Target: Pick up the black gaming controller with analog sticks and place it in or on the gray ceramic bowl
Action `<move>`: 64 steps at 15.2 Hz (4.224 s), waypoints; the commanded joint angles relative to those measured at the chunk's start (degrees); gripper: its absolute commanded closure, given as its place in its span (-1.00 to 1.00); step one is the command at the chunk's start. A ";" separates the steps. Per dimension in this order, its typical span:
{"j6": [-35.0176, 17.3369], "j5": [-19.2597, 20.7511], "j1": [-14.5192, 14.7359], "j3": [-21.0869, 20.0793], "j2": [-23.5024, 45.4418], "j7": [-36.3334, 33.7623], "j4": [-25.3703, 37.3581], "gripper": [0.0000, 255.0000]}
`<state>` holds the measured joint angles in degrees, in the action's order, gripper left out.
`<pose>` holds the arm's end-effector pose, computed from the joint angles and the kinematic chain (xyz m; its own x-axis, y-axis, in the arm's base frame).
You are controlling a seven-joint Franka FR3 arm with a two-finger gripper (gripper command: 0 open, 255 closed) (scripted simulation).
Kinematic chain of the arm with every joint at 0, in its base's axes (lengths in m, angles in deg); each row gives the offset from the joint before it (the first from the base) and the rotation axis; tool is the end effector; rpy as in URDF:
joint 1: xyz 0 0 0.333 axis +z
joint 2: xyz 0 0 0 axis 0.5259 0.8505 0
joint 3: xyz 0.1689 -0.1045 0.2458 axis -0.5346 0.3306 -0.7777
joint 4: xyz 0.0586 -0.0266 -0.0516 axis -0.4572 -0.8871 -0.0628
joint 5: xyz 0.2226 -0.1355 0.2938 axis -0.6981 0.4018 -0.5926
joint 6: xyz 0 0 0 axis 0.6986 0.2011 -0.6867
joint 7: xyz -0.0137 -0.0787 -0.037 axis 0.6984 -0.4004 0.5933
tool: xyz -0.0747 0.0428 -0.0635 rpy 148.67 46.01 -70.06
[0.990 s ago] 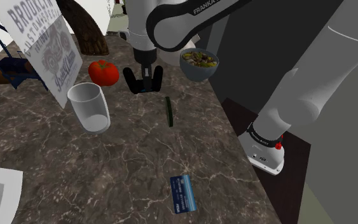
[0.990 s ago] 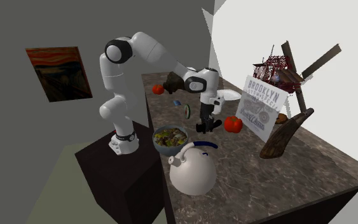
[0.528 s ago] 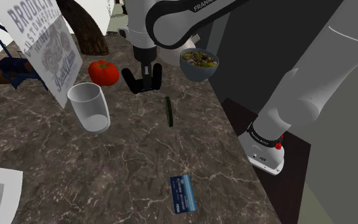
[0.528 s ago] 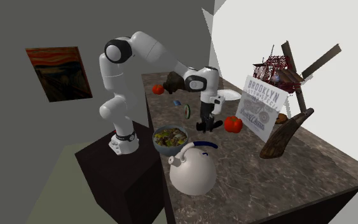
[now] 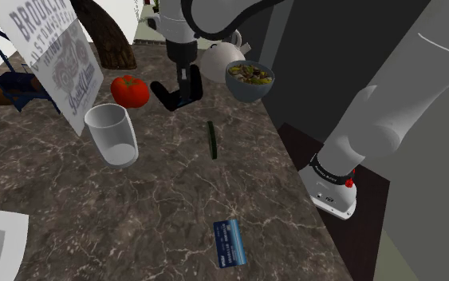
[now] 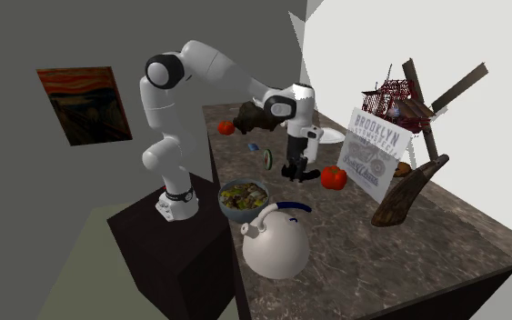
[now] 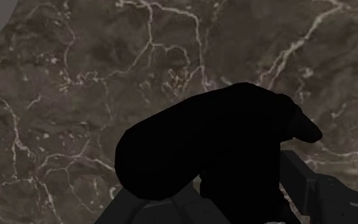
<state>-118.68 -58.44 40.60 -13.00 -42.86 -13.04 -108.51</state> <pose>0.4647 0.2403 0.4280 0.6620 0.7482 -0.0444 0.7489 -0.6578 0.0802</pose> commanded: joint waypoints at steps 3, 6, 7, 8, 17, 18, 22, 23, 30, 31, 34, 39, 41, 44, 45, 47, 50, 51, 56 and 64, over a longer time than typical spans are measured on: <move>2.92 -0.49 0.00 0.08 -1.08 0.54 1.92 1.00; 5.18 -0.79 0.00 0.16 -1.76 0.91 3.56 1.00; 5.94 -0.88 -0.01 0.18 -1.96 1.02 4.13 1.00; 6.69 -0.96 -0.01 0.20 -2.15 1.13 4.71 1.00; 13.51 -1.44 -0.06 0.39 -3.26 1.93 10.50 1.00; 14.27 -1.47 -0.07 0.40 -3.32 2.00 11.21 1.00; 17.02 -1.53 -0.10 0.45 -3.43 2.23 13.87 1.00; 16.69 -1.96 -0.53 1.21 -5.22 3.58 11.92 1.00; 15.48 -3.20 -3.09 7.21 -16.42 12.86 0.31 1.00; 15.43 -3.13 -3.43 8.15 -17.84 14.15 -1.08 1.00; 15.40 -2.59 -4.53 11.04 -21.82 18.04 -4.87 1.00; 15.63 -0.71 -6.69 16.10 -27.52 24.50 -9.91 1.00; 15.78 0.33 -7.68 18.22 -29.44 27.12 -11.48 1.00; 14.30 0.83 -8.08 19.10 -30.14 28.03 -13.57 1.00; 13.53 0.86 -8.08 19.12 -30.12 27.97 -14.33 1.00; 11.97 0.92 -8.10 19.14 -30.04 27.84 -15.81 1.00; 9.60 1.01 -8.11 19.18 -29.82 27.65 -17.96 1.00; 8.80 1.04 -8.12 19.20 -29.72 27.58 -18.66 1.00; 5.94 1.17 -8.15 19.24 -29.24 27.35 -21.06 1.00; 6.08 1.18 -8.23 19.27 -29.11 27.46 -20.79 -1.00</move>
<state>-112.62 -57.28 32.39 6.24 -72.03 14.40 -129.24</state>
